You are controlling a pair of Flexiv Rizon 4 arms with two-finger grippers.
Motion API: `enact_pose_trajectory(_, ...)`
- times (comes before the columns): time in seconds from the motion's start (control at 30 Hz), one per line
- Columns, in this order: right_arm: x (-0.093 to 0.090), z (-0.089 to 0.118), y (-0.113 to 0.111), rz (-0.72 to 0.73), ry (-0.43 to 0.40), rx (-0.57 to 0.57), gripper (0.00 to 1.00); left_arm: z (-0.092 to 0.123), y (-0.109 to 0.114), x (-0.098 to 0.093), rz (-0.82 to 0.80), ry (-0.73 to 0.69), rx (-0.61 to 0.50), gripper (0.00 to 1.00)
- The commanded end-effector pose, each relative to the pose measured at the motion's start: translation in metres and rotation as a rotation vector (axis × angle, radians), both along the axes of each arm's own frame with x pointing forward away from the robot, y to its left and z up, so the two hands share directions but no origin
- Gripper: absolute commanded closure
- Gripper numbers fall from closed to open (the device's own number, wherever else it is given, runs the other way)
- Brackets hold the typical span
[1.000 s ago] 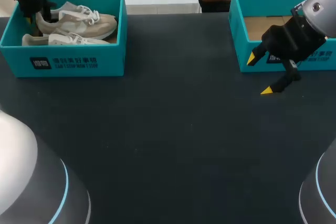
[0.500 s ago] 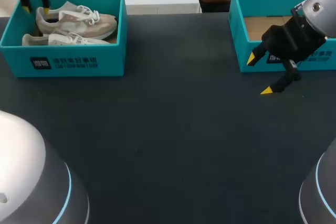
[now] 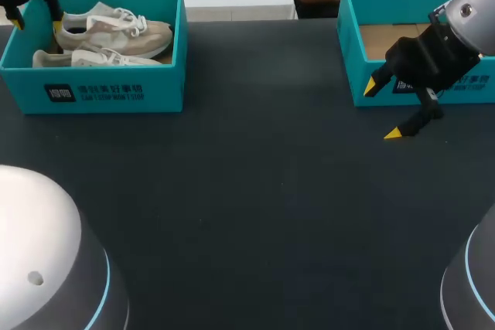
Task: Take the shoe out of the shoebox, open the shoe tongue, remove and reinsert the insole, then place the shoe into the shoebox
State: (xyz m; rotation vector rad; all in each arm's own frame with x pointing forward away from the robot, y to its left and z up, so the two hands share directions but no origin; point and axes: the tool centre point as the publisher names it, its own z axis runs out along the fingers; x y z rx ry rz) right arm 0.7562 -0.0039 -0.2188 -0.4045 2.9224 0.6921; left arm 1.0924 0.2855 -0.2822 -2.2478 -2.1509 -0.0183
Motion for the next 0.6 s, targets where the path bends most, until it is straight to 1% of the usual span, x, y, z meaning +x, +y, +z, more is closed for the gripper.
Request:
enact_pose_trajectory(0.03,0.001,-0.001,0.001,0.0,0.001,-0.003,0.0,0.004,0.003,-0.038,-0.004,-0.118,-0.004,0.06)
enact_pose_trajectory(0.13,0.001,-0.001,0.001,0.0,0.001,-0.003,0.0,0.003,0.003,-0.042,-0.009,-0.121,0.001,0.07)
enact_pose_trajectory(0.23,0.001,-0.001,0.001,0.0,0.001,-0.003,0.0,-0.001,0.002,-0.048,-0.021,-0.11,-0.002,0.24)
enact_pose_trajectory(0.27,0.001,-0.001,0.001,0.0,0.001,-0.003,0.0,-0.002,0.001,-0.05,-0.023,-0.11,0.001,0.36)
enact_pose_trajectory(0.3,0.001,-0.001,0.001,0.0,0.001,-0.003,0.0,-0.004,0.001,-0.052,-0.021,-0.108,-0.001,0.39)
enact_pose_trajectory(0.33,0.001,-0.001,0.001,0.0,0.001,-0.003,0.0,-0.006,0.0,-0.055,-0.026,-0.099,0.001,0.38)
enact_pose_trajectory(0.4,0.001,-0.001,0.001,0.0,0.001,-0.003,0.0,-0.01,0.0,-0.06,-0.028,-0.101,0.005,0.41)
enact_pose_trajectory(0.5,0.001,-0.001,0.001,0.0,0.001,-0.003,0.0,-0.017,0.0,-0.065,-0.031,-0.1,0.019,0.38)
enact_pose_trajectory(0.53,0.001,-0.001,0.001,0.0,0.001,-0.003,0.0,-0.018,0.001,-0.066,-0.027,-0.099,0.02,0.44)
enact_pose_trajectory(0.57,0.001,-0.001,0.001,0.0,0.001,-0.003,0.0,-0.02,0.001,-0.065,-0.024,-0.096,0.021,0.44)
enact_pose_trajectory(0.6,0.001,-0.001,0.001,0.0,0.001,-0.003,0.0,-0.022,0.001,-0.065,-0.02,-0.091,0.023,0.49)
